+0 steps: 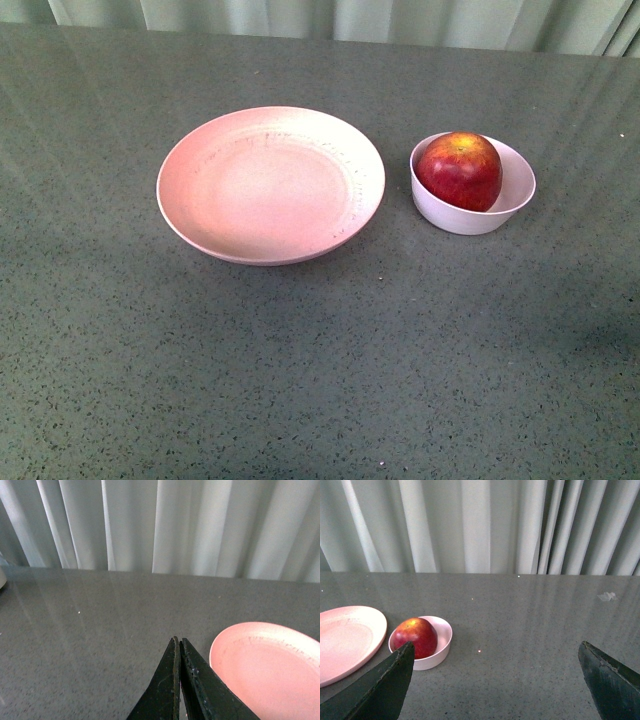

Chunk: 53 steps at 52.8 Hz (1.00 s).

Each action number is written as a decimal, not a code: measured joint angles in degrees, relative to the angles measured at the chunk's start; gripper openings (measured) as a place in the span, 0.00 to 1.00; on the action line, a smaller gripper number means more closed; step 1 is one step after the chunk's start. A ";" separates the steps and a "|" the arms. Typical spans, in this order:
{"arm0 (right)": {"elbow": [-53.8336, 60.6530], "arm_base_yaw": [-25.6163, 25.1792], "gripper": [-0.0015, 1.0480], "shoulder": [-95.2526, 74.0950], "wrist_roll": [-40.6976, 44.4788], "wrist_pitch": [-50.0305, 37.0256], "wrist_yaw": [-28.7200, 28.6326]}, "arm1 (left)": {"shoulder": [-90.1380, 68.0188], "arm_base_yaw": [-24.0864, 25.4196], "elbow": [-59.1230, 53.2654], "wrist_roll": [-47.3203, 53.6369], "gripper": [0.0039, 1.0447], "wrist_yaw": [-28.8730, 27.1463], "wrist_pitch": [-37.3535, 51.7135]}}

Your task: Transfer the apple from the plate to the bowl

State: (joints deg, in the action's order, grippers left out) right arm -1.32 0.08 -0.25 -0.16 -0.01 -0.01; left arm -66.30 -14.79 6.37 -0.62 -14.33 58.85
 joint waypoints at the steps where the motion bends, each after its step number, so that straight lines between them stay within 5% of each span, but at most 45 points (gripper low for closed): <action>1: 0.00 0.00 0.91 0.00 0.00 0.00 0.00 | 0.44 0.24 -0.24 0.00 0.01 0.24 -0.31; 33: 0.00 0.00 0.91 0.00 0.00 0.00 0.02 | 31.19 14.12 -5.55 0.13 0.01 13.73 -24.65; 53: 0.00 0.00 0.91 0.00 0.00 0.00 0.00 | 43.74 14.53 -5.55 0.15 0.01 14.23 -36.33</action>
State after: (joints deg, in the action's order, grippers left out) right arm -1.32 0.08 -0.25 -0.16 -0.01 -0.01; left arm -22.57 -0.25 0.82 -0.47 -0.10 22.52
